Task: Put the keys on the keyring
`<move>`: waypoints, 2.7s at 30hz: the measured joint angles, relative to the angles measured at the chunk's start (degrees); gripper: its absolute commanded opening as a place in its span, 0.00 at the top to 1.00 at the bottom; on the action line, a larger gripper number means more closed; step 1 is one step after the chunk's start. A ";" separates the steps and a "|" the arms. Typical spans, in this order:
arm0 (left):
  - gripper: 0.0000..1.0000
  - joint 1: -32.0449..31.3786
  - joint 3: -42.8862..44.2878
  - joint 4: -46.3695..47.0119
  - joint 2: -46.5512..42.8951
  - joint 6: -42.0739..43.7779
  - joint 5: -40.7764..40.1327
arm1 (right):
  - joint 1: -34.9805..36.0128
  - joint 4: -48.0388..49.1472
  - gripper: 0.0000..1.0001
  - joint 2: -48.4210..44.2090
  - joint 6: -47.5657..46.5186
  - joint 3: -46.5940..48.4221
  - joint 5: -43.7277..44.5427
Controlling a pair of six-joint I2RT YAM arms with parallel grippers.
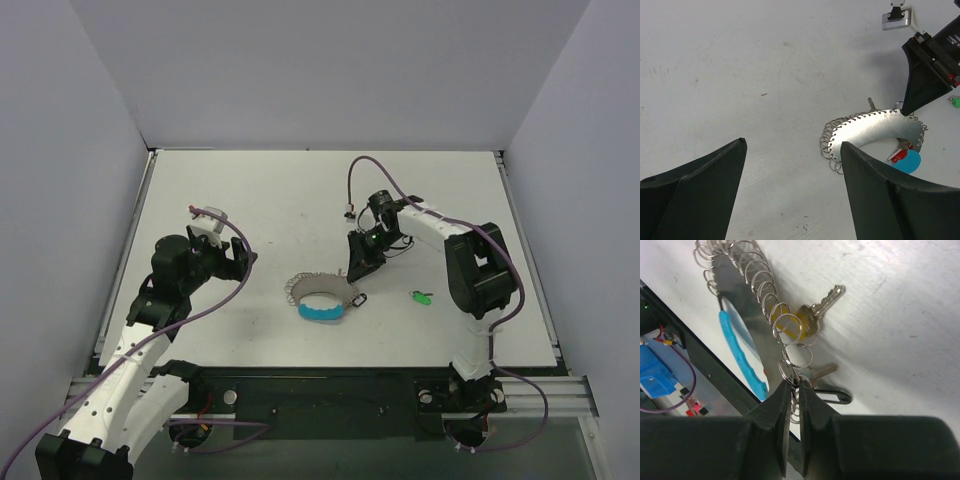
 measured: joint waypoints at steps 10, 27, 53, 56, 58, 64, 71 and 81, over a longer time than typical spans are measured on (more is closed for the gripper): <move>0.14 -0.20 0.00 0.00 0.02 -0.59 0.68 | 1.05 -2.67 0.70 -3.74 -4.26 -0.59 0.09; 0.14 -0.26 0.00 1.38 0.00 -3.93 2.95 | -8.50 -9.84 0.55 -20.76 -18.03 -0.66 0.81; 0.11 -0.28 -8.24 9.25 3.67 -38.66 6.49 | -17.97 -17.18 0.48 -32.59 -32.26 -2.62 -9.05; 0.11 -0.70 -8.57 10.19 5.86 -40.79 6.25 | -19.82 -16.26 0.48 -33.88 -32.11 -4.13 -11.15; 0.12 -1.79 -8.55 9.99 7.28 -41.07 5.09 | -20.68 -15.52 0.48 -34.42 -31.76 -5.18 -12.04; 0.11 -10.99 -6.34 4.26 10.36 -38.07 -4.13 | -20.85 -14.14 0.48 -34.47 -31.56 -6.34 -13.38; 0.12 -17.59 -4.13 0.92 11.96 -34.95 -14.03 | -20.85 -13.64 0.48 -34.45 -31.58 -6.45 -13.73; 0.12 -17.84 -4.13 1.22 12.83 -33.99 -16.52 | -20.85 -13.62 0.48 -34.42 -31.61 -6.78 -13.73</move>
